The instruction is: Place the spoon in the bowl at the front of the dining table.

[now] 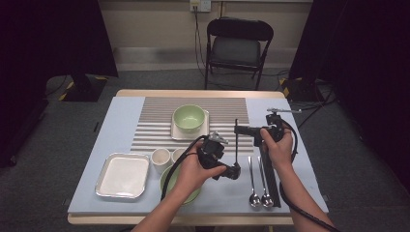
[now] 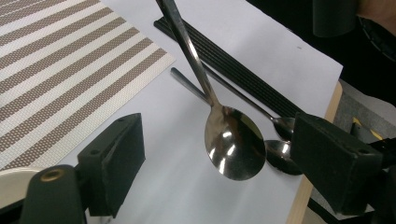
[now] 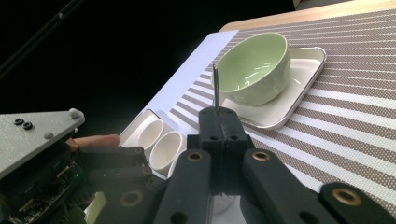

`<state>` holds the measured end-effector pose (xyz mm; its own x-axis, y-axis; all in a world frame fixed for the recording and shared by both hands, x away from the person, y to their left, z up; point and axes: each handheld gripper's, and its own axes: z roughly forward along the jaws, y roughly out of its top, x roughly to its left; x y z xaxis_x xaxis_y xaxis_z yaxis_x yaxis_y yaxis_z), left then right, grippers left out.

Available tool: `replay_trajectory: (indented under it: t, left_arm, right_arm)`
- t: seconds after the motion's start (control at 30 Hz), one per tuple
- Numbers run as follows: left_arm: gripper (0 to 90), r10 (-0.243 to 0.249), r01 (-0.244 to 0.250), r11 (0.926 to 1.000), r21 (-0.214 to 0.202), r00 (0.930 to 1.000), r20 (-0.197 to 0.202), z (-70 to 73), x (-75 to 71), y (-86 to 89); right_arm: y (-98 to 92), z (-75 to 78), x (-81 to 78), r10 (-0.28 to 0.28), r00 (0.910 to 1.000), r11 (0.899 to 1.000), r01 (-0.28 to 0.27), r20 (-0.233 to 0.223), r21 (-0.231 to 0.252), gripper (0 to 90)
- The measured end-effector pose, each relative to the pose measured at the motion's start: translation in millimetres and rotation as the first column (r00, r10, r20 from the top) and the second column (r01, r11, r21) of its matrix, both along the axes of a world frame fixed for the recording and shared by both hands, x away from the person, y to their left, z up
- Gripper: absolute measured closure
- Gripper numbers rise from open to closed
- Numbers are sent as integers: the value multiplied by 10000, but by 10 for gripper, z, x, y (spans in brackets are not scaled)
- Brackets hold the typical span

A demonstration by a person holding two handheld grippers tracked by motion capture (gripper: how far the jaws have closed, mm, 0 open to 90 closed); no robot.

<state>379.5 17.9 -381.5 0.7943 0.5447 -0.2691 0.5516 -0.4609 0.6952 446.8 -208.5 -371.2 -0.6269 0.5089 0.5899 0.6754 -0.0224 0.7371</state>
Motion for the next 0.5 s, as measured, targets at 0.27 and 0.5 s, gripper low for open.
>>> replay_trajectory:
  t: [0.27, 0.5]
  left_arm:
    - [182, 198, -198, 9998, 13, 9998, -7, -18, 30, -9]
    - [188, 386, -385, 9991, 153, 9992, -40, -30, 53, -23]
  right_arm:
    - [31, 6, 21, -77, 10000, 9999, 77, -12, 149, 900]
    - [66, 41, 36, -54, 10000, 9997, 53, 48, 226, 900]
